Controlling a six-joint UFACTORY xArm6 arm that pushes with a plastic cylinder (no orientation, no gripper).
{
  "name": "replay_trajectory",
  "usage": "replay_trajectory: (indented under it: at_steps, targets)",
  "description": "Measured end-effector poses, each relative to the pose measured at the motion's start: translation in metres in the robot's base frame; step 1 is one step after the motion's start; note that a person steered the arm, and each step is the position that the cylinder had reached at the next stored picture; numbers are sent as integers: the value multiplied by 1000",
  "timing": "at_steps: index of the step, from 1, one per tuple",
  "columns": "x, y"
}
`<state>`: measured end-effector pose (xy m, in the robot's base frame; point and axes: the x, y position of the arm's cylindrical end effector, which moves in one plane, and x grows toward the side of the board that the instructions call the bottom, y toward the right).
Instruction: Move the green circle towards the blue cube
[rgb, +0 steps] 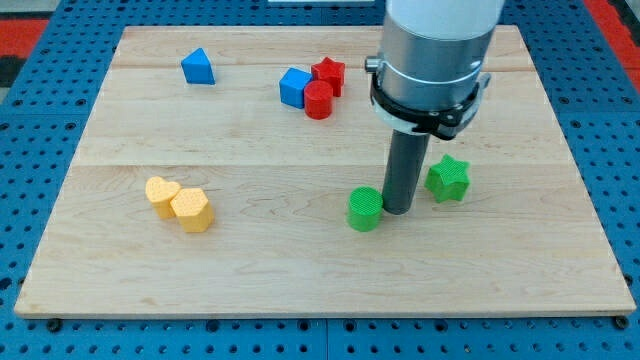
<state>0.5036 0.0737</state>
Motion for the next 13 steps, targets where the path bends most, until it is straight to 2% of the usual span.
replay_trajectory:
  at_steps: [1, 2, 3, 5, 6, 7, 8, 9, 11, 12, 13]
  targets:
    - [21, 26]
    - [54, 25]
    - [45, -28]
    - [-62, -78]
    - [-72, -88]
    - [-49, -79]
    - [-46, -53]
    - [-52, -21]
    - [-113, -51]
    - [-119, -50]
    - [-100, -44]
